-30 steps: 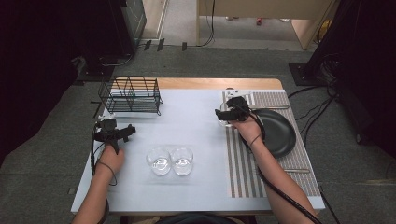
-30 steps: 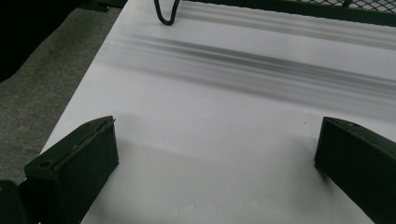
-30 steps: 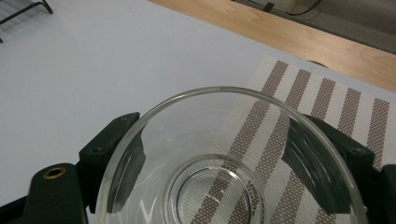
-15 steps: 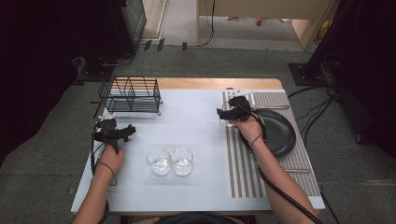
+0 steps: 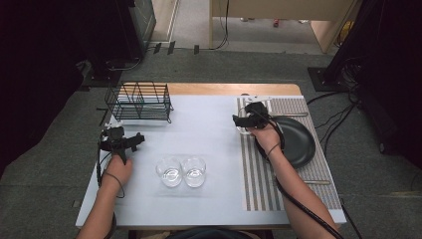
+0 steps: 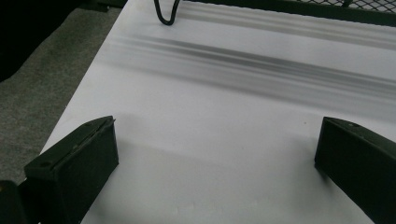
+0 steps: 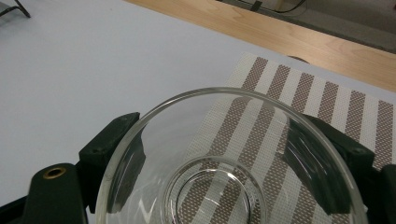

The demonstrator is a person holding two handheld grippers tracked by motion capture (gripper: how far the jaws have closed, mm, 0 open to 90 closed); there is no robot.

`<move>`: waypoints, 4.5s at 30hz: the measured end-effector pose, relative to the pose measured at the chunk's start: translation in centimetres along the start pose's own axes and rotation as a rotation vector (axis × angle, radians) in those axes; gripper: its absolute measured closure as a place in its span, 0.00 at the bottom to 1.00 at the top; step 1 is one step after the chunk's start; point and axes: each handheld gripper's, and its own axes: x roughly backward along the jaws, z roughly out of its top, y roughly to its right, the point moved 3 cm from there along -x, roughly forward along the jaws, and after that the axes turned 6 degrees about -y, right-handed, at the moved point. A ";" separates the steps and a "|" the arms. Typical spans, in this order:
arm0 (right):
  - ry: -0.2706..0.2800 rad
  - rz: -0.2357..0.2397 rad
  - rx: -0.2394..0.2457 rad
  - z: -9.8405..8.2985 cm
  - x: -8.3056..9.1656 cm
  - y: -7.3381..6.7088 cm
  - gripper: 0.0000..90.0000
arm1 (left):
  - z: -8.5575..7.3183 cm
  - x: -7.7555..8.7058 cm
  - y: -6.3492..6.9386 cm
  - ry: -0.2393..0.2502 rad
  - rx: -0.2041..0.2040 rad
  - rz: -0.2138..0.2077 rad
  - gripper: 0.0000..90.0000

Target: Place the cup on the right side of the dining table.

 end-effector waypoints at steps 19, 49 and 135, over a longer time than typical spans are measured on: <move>0.012 -0.006 -0.018 -0.1 -0.1 0.4 0.21 | 0.0 0.0 0.0 0.001 0.000 0.000 0.00; 0.033 0.010 -0.032 -0.3 -0.3 0.5 0.05 | 0.0 0.0 0.0 -0.001 -0.001 0.001 0.00; 0.112 0.029 0.024 0.8 4.2 -0.5 0.05 | 0.1 -0.1 0.1 -0.008 0.004 0.006 0.00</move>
